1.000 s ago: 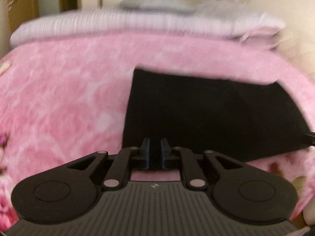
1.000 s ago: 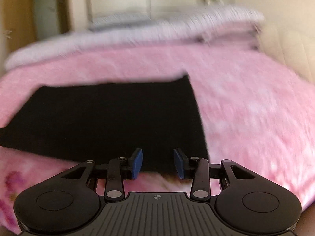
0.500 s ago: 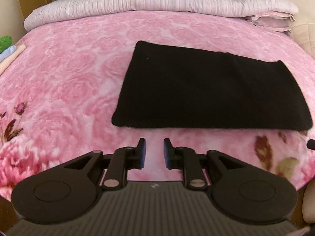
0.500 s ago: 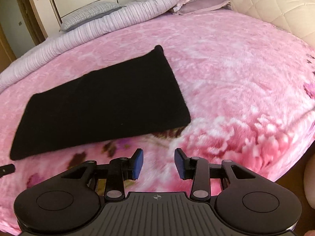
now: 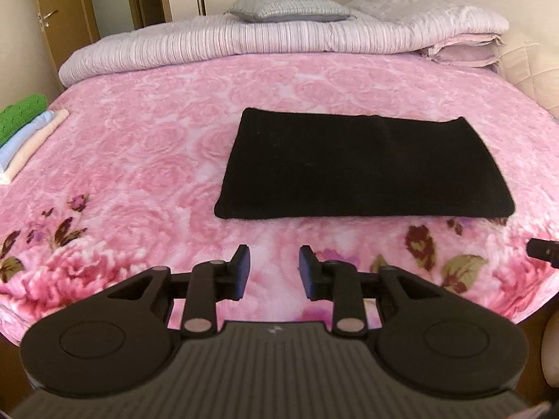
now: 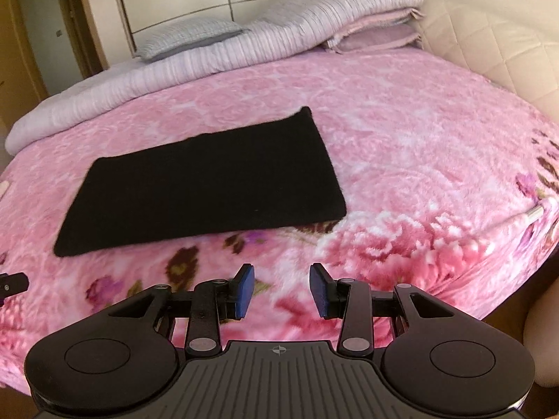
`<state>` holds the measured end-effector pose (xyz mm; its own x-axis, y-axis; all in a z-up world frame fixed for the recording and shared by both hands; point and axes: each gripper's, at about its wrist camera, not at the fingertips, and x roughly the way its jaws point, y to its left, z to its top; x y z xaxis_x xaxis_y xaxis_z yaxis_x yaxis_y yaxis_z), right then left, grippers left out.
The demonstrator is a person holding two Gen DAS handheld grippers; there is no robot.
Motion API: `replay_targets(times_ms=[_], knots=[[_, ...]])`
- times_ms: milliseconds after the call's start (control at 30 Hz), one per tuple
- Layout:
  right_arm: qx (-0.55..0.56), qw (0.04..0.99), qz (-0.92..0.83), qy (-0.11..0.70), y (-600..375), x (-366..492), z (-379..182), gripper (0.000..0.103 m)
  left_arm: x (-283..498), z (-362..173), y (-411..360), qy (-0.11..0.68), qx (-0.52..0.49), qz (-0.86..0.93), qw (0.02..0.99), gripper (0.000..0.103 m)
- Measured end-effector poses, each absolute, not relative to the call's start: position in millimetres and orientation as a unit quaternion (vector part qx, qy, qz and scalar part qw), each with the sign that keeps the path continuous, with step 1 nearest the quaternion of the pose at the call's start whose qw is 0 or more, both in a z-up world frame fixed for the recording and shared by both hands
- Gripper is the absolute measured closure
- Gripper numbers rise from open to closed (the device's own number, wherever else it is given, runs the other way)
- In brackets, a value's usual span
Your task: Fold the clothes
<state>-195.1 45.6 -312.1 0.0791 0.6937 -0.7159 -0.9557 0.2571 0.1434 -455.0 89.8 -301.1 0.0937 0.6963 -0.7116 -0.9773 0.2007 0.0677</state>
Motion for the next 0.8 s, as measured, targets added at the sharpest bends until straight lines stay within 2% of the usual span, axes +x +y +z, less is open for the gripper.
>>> replay_targets(times_ms=[367,800], knots=[[-0.173,0.71,0.599,0.328,17,-209,-293,0.064,-454,-282,49,0.301,-0.198,0.595,0.719,0.074],[-0.183,0.716,0.583,0.337,22,-203,-302,0.064,-460,-291,57,0.301,-0.213,0.596,0.713,0.072]])
